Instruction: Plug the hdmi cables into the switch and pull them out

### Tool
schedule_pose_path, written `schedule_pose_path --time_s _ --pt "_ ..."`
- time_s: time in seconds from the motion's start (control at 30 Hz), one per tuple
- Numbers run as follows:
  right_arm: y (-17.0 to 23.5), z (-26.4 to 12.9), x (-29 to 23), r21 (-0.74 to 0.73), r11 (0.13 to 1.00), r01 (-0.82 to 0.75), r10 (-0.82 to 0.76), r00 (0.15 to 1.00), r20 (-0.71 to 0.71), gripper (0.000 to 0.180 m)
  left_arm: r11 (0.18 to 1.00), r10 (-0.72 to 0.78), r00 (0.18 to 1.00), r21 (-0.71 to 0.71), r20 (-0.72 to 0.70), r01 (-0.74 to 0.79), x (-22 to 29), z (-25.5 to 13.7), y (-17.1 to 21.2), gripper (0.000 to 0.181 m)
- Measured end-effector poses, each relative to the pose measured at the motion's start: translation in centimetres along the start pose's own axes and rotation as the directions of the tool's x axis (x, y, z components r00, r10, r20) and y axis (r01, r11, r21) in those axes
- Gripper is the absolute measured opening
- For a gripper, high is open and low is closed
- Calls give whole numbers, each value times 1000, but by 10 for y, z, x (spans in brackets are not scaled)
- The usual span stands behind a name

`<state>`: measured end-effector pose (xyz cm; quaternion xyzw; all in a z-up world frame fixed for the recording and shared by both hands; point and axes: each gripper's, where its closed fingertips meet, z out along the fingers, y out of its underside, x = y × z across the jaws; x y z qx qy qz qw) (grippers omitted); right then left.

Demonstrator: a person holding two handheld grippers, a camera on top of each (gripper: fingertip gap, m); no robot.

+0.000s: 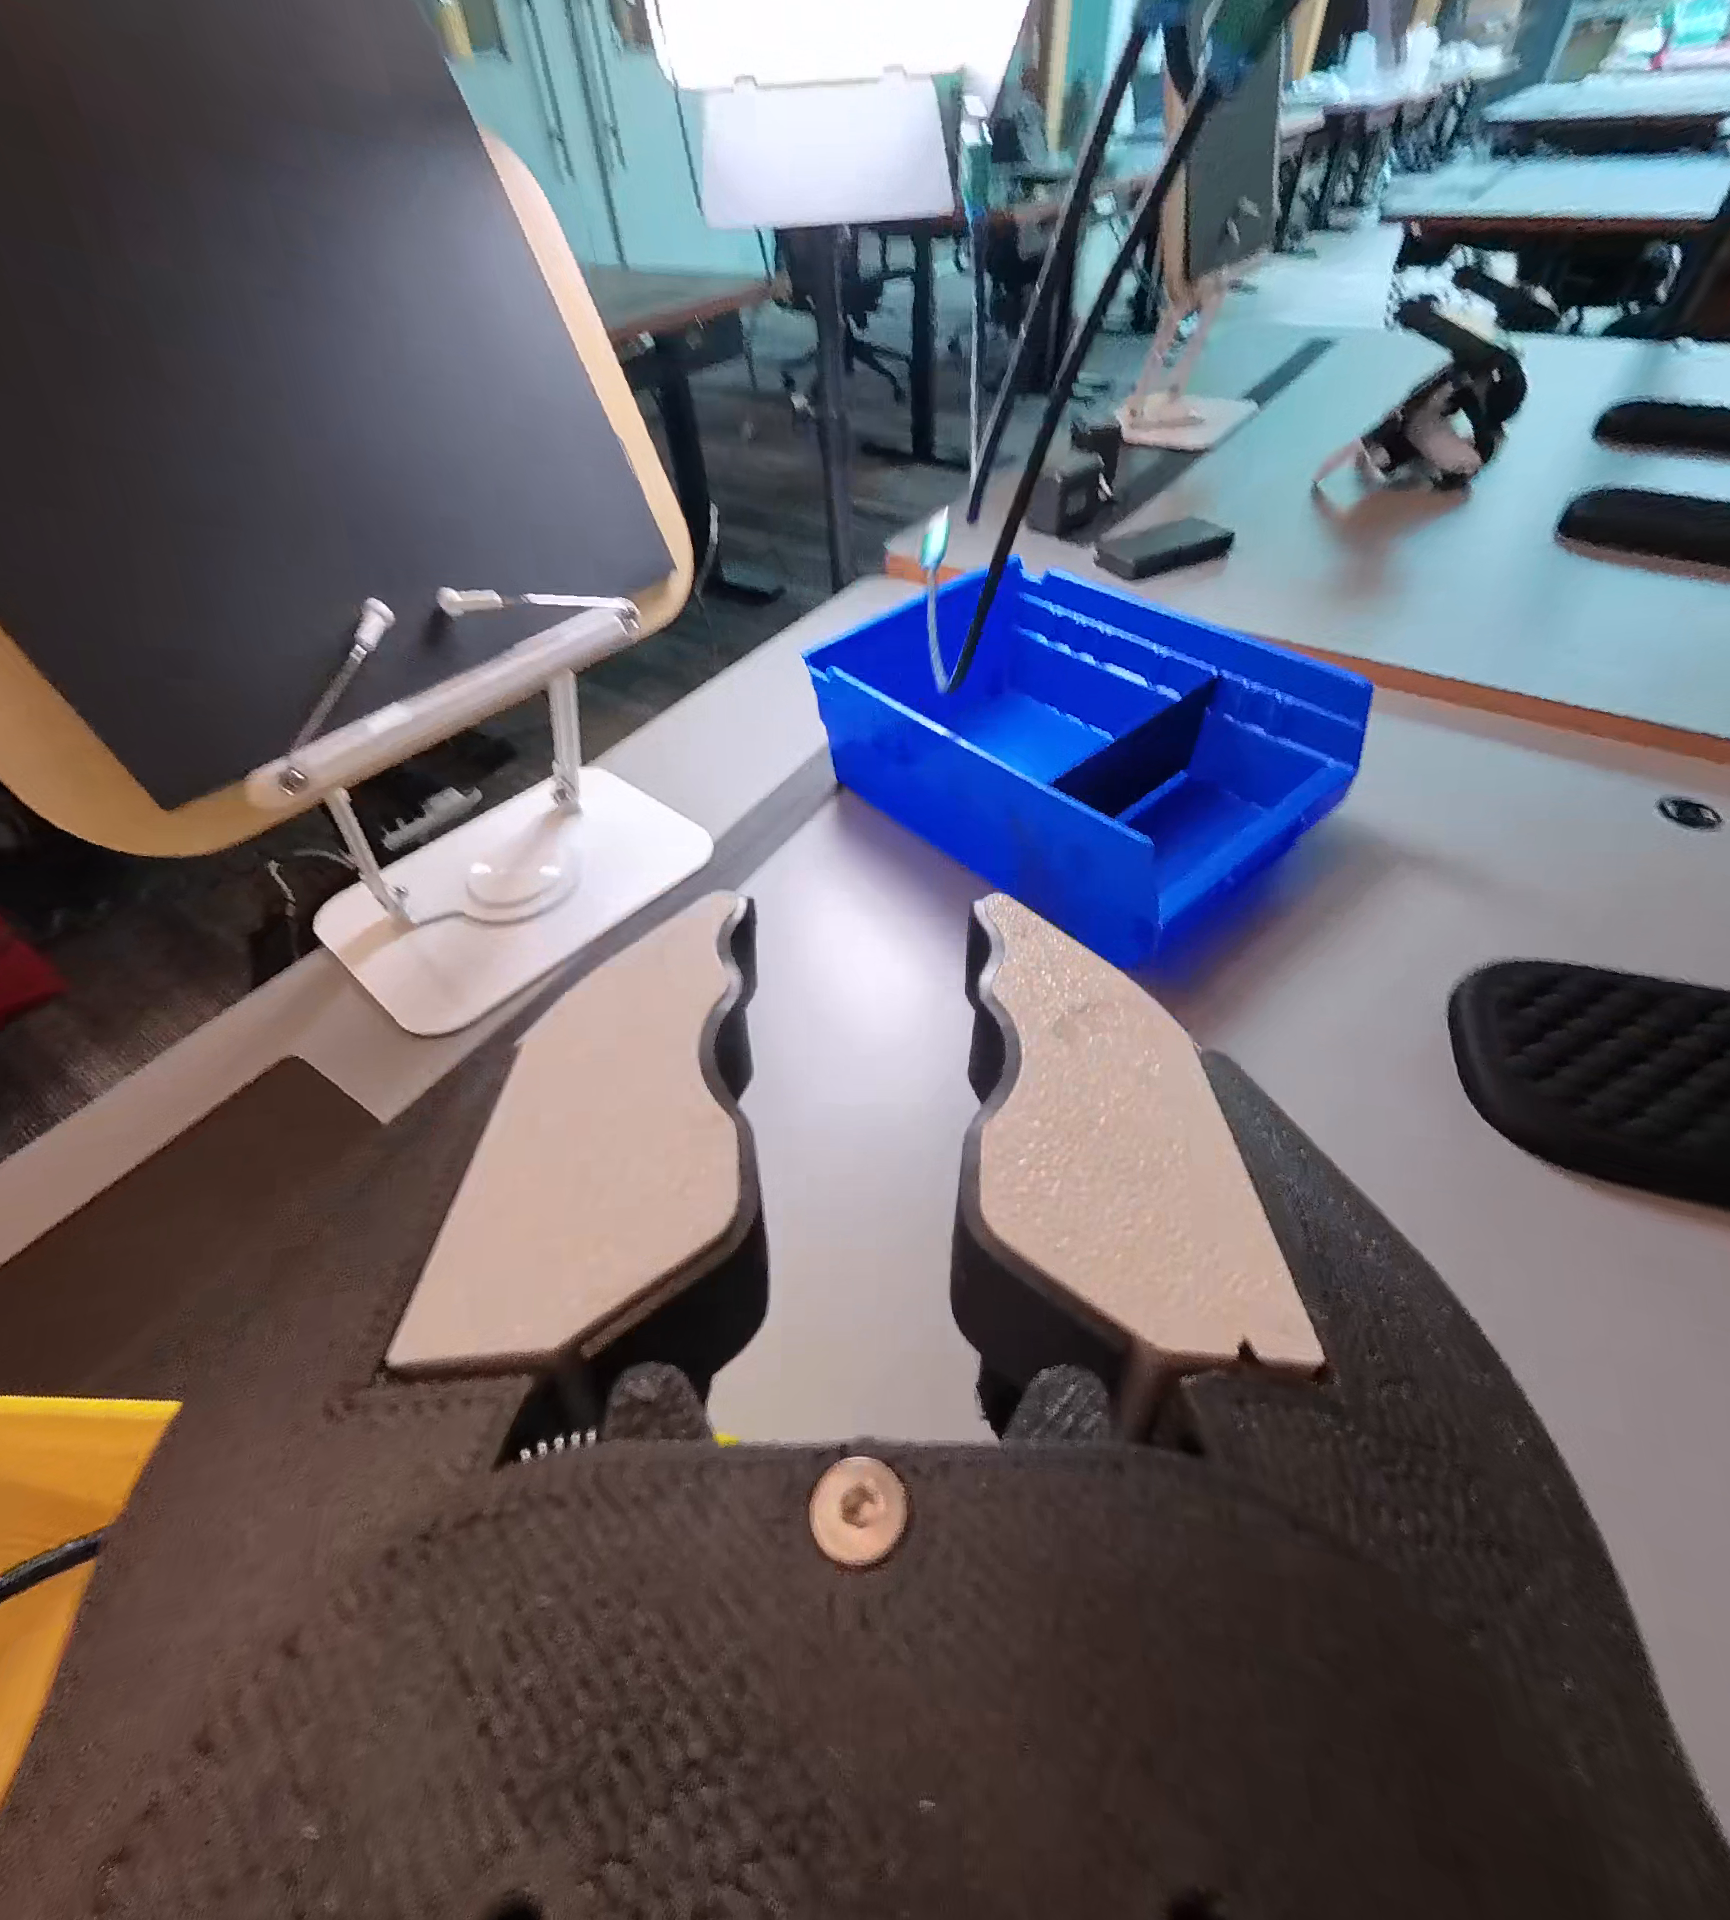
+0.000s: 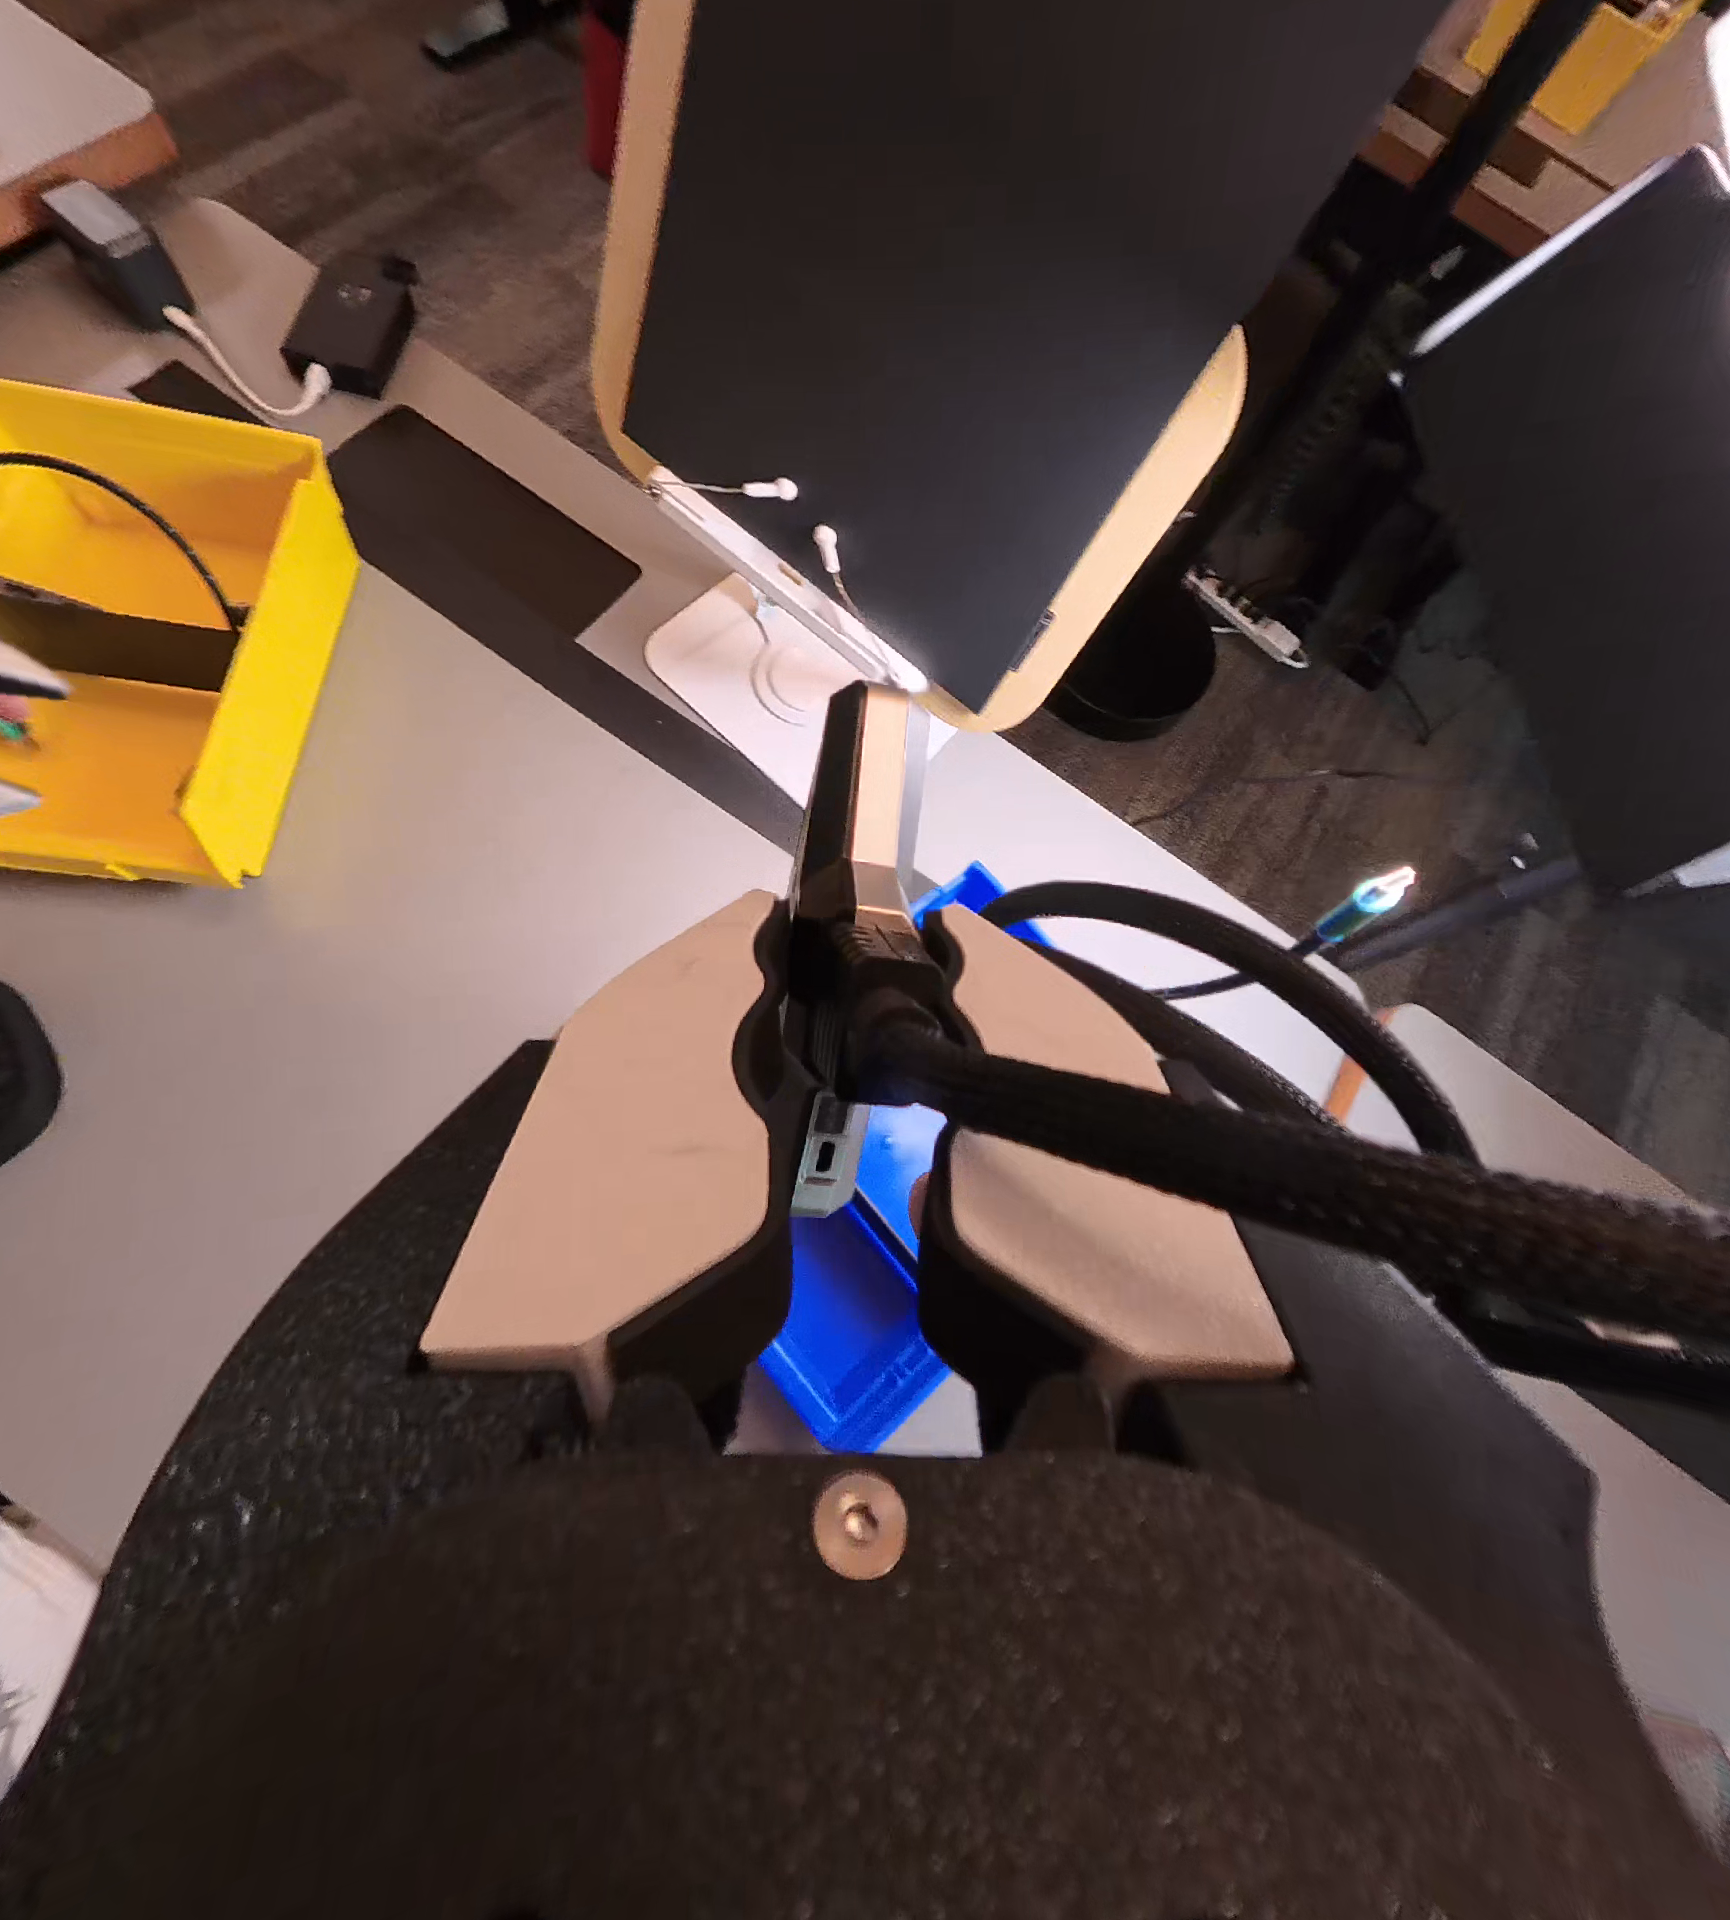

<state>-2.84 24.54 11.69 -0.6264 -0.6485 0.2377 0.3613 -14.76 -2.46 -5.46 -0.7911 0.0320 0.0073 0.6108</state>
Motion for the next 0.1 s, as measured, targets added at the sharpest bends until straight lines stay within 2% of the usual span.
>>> schedule_pose_path --time_s 0.1 --pt "3 -2 15 8 1000 -9 9 998 -60 24 997 6 1000 -79 -22 -8 3 2 13 40"
